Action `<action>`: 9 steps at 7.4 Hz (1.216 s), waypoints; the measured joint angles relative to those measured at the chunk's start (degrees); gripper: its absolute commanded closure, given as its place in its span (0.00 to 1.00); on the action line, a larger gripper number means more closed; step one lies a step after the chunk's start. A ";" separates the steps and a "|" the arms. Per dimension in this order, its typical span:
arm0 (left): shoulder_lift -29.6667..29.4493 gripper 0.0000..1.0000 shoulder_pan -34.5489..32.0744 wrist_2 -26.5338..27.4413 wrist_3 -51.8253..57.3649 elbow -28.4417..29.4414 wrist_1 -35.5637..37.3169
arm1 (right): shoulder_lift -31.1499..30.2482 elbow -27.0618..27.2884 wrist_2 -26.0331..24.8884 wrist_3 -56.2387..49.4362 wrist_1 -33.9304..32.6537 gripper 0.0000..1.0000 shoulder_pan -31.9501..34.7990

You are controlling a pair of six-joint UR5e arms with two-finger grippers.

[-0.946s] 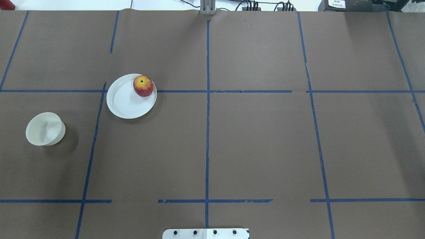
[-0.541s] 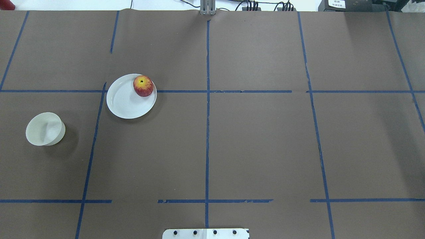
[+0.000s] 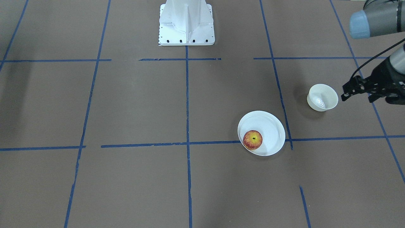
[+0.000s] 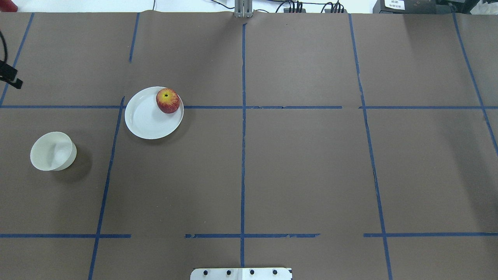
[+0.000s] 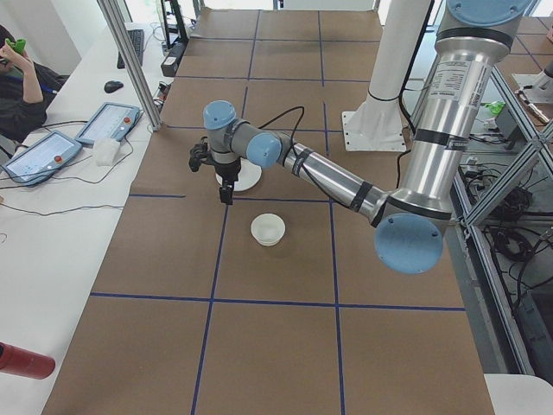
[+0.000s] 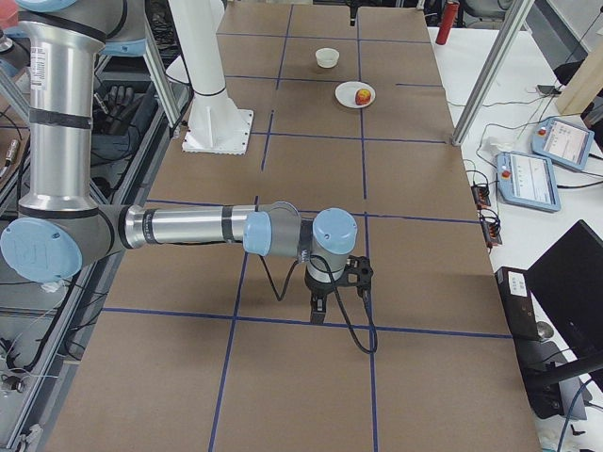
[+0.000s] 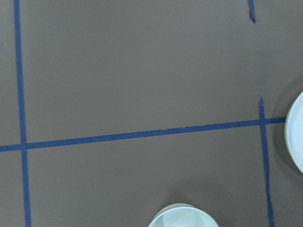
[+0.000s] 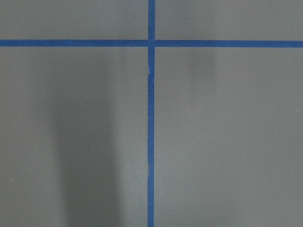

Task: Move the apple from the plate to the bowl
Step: 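Reach the left gripper down over the apple on the white plate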

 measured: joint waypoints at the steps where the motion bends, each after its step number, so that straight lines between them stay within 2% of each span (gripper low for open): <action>1: -4.15 0.00 3.87 0.30 -4.76 0.93 2.35 | 0.00 0.01 0.00 0.02 0.00 0.00 -0.01; 3: -13.24 0.00 8.81 0.43 -10.74 6.01 6.25 | 0.00 0.01 0.00 -0.01 0.00 0.00 -0.02; 5: -21.15 0.00 11.04 0.68 -13.42 14.57 5.85 | 0.00 0.00 0.00 -0.02 0.00 0.00 -0.03; 7: -24.84 0.00 12.90 2.08 -17.23 22.57 -1.82 | 0.00 -0.01 0.00 -0.02 -0.02 0.00 0.00; 9: -26.88 0.00 14.77 3.18 -20.16 27.98 -7.86 | 0.00 -0.02 0.00 -0.02 -0.02 0.00 -0.01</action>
